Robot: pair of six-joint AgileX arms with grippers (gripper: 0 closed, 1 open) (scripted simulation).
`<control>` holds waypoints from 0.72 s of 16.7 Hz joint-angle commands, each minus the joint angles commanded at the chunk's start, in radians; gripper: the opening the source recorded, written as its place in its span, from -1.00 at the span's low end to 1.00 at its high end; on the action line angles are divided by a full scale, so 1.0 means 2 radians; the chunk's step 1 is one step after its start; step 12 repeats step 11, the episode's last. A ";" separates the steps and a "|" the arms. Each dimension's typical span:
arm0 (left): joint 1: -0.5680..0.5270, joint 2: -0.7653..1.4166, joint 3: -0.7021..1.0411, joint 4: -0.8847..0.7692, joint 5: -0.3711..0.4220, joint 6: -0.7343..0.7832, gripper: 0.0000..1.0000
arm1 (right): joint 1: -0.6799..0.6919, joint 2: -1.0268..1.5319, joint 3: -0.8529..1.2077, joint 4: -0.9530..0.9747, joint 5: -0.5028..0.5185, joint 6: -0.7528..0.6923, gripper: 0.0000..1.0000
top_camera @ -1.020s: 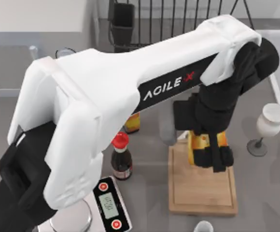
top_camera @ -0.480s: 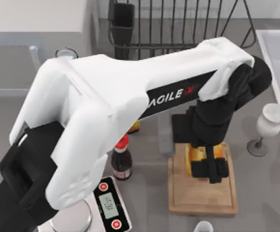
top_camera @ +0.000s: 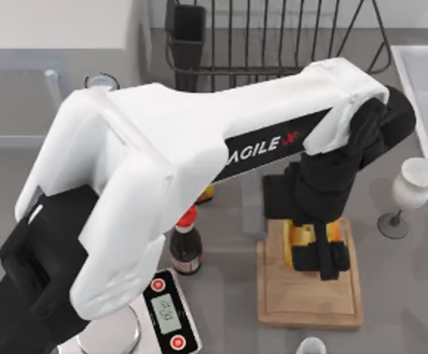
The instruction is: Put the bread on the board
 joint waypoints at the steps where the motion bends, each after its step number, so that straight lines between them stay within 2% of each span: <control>1: 0.000 0.000 0.000 0.000 0.000 0.000 0.36 | 0.000 0.000 0.000 0.000 0.000 0.000 1.00; 5: 0.000 0.000 0.000 0.000 0.000 0.000 0.96 | 0.000 0.000 0.000 0.000 0.000 0.000 1.00; 12: 0.000 0.000 0.000 0.000 0.000 0.000 1.00 | 0.000 0.000 0.000 0.000 0.000 0.000 1.00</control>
